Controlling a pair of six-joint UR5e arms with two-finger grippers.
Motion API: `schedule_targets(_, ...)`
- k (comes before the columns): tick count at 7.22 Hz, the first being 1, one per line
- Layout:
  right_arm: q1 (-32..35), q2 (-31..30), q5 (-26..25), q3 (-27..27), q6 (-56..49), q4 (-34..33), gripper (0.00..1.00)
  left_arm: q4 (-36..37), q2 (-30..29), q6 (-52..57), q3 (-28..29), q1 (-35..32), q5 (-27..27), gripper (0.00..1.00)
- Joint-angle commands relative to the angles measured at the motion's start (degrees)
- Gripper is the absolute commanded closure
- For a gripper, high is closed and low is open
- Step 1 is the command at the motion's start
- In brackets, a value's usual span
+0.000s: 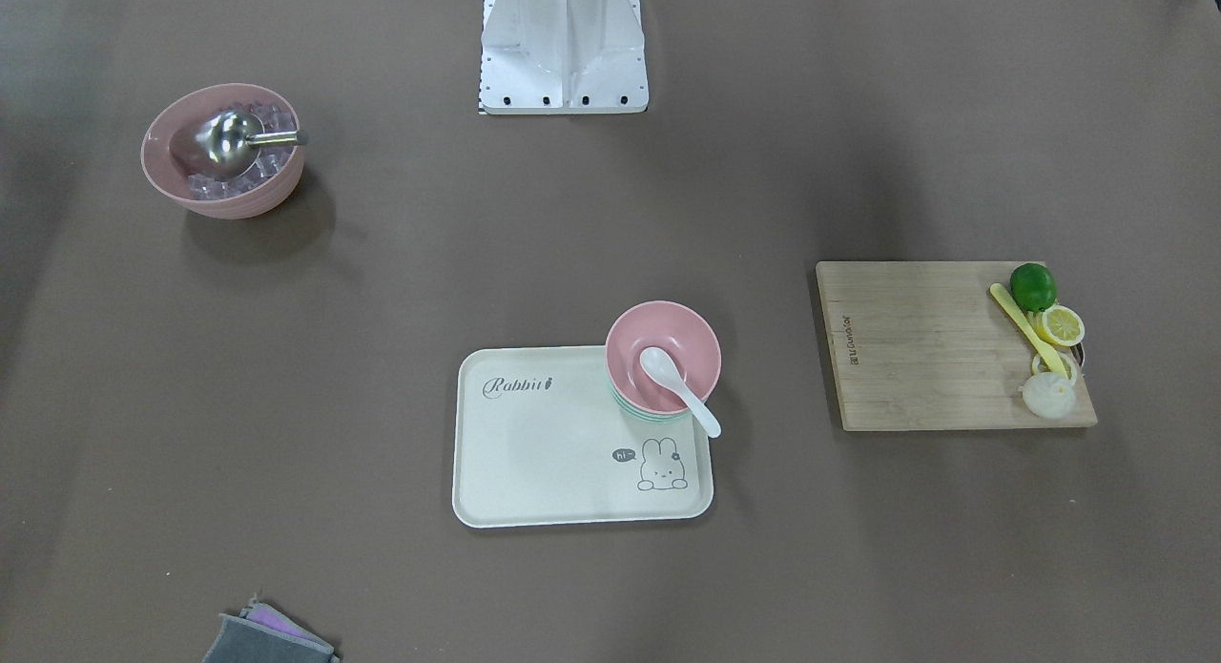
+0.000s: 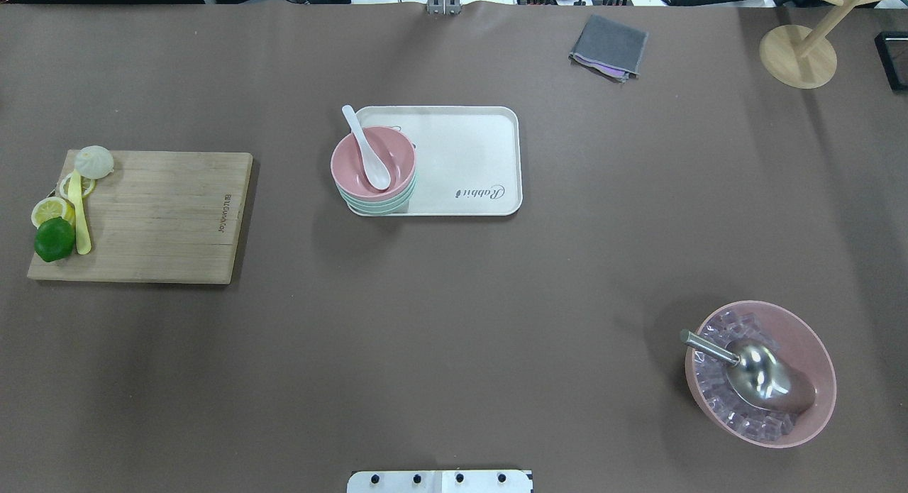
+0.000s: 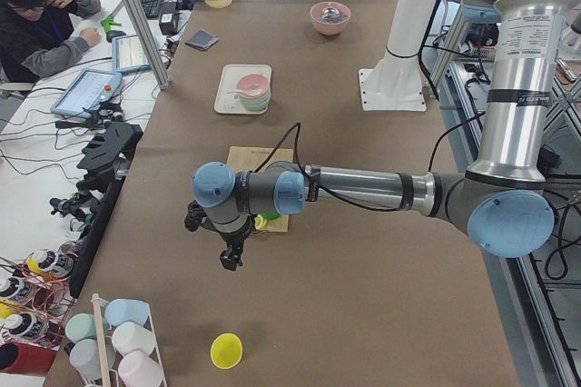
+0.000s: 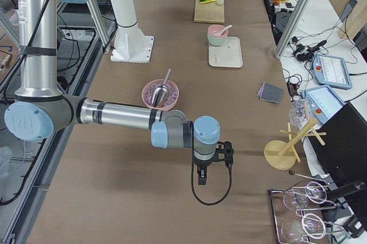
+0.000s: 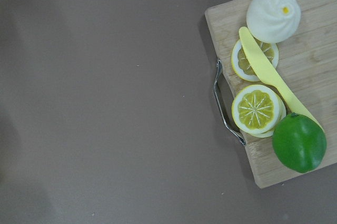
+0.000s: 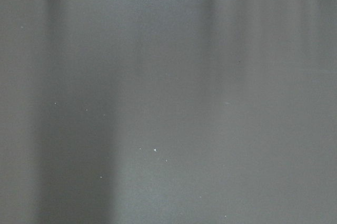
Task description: Stack pink bowl on green and place spoon
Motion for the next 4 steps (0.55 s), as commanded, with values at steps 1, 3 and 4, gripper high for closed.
schedule_targets(1, 0.0, 0.0, 0.0, -0.1, 0.1, 0.0, 0.00, 0.2, 0.5, 0.2, -0.9, -3.3, 2.9, 0.01)
schedule_targets(3, 0.0, 0.0, 0.0, 0.0, 0.1, 0.1, 0.00, -1.0, 3.4, 0.2, -1.5, -3.1, 2.6, 0.01)
schedule_targets(4, 0.0, 0.0, 0.0, 0.0, 0.1, 0.1, 0.00, -2.6, 4.1, 0.1, -2.9, -3.1, 2.8, 0.01)
